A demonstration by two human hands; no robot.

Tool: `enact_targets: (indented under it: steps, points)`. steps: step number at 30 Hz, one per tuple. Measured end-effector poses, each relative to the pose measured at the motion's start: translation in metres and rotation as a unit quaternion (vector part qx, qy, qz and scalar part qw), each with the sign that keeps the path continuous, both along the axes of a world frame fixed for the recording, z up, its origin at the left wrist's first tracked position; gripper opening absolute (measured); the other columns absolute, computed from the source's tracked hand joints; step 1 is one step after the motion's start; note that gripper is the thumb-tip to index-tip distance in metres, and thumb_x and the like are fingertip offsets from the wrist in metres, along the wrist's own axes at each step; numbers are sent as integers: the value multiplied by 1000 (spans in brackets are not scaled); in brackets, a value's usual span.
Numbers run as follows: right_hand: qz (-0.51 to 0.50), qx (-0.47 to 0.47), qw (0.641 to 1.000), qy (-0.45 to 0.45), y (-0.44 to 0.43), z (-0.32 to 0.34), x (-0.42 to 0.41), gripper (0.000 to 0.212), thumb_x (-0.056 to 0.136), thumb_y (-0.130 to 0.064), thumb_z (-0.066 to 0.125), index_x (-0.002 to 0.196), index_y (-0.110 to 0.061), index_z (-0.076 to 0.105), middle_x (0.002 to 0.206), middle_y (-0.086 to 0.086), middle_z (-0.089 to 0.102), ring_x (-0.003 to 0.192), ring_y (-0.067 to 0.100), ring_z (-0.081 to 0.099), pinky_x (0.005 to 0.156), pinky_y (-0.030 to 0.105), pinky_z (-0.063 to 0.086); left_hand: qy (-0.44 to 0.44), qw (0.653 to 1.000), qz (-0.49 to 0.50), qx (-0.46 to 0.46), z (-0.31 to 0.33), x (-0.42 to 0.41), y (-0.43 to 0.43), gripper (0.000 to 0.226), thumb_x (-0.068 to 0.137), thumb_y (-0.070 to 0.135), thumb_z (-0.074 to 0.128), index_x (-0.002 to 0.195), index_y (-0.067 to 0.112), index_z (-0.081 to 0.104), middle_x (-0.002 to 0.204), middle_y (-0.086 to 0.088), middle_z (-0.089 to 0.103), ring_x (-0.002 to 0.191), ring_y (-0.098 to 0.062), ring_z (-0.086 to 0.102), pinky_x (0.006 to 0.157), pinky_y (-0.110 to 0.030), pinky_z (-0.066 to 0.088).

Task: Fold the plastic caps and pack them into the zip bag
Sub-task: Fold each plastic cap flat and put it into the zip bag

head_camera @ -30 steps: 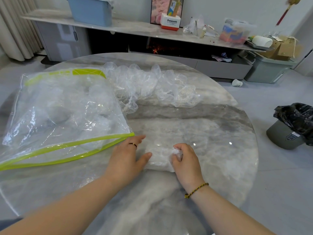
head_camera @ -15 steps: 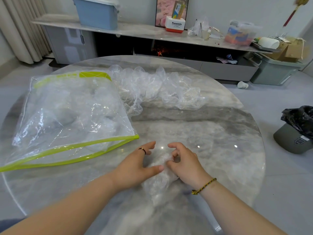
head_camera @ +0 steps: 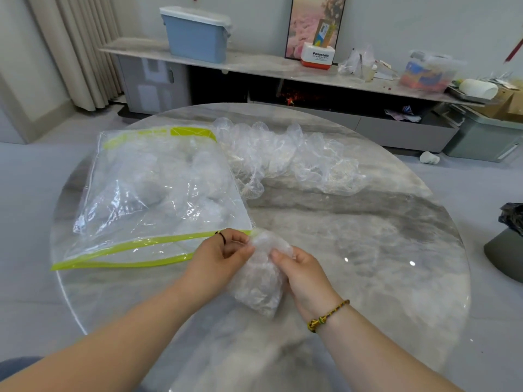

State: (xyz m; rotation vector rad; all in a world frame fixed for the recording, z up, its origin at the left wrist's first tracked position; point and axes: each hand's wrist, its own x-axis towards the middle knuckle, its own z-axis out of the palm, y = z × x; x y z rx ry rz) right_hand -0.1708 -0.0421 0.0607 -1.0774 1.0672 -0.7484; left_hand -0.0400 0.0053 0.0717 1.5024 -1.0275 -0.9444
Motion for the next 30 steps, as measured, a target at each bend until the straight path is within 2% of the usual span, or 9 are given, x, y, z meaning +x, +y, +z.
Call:
enact_targets:
  steps: [3,6,9,12,16,21,23,27,30]
  points:
    - [-37,-23,998,41,-5,-1,7,19,88,-5,55,71,-10,60,72,7,62,67,19,56,62,25,48,-176,981,48,-59,5,28,14,19,87,15,63,77,30,56,74,13,61,70,2,54,61,-8,38]
    - [-19,-36,998,55,-5,2,17,20,88,-5,56,70,-13,60,65,-1,63,62,14,59,62,24,49,-510,853,60,-89,9,72,30,20,67,24,73,85,19,66,80,5,65,79,-7,57,66,-27,47]
    - [18,-43,996,71,1,-3,27,19,88,-6,56,70,-12,59,68,4,61,66,17,58,67,29,48,-620,784,37,1,3,110,42,60,29,19,94,83,10,69,78,-7,66,67,-31,66,56,-39,52]
    - [57,-56,992,102,11,-14,35,17,83,-11,61,68,-13,53,73,11,49,72,21,46,66,32,39,-634,769,40,76,13,124,50,57,28,10,94,80,9,72,76,-5,66,63,-30,65,53,-36,51]
    - [115,-98,979,138,21,-13,53,17,80,-16,62,71,-7,50,66,7,39,64,16,36,59,26,30,-502,848,135,103,24,123,50,26,89,12,55,112,21,64,113,5,60,105,-18,55,71,-23,36]
    - [139,-159,966,146,28,-9,110,33,88,-6,53,61,-15,38,60,-2,37,59,10,35,56,26,30,-424,892,157,2,31,119,49,21,85,8,61,102,17,70,83,11,51,65,-6,43,57,-14,32]
    - [94,-168,971,140,20,-1,133,36,91,-6,49,60,-18,36,57,-10,42,58,8,36,54,20,30,-421,894,144,-49,33,122,50,18,84,8,65,98,17,72,80,15,54,67,-5,45,59,-11,33]
    - [-5,-212,968,134,-14,21,174,7,94,-6,43,88,-7,48,81,10,54,81,21,46,63,23,28,-391,908,121,-91,30,135,53,29,75,28,51,94,22,72,91,40,51,77,17,46,62,-4,38]
    - [-46,-232,949,207,-39,30,193,28,97,-13,40,122,-6,50,118,17,57,111,30,50,79,27,30,-387,905,117,-132,27,142,55,38,76,41,43,91,24,73,88,49,47,80,15,45,67,2,33]
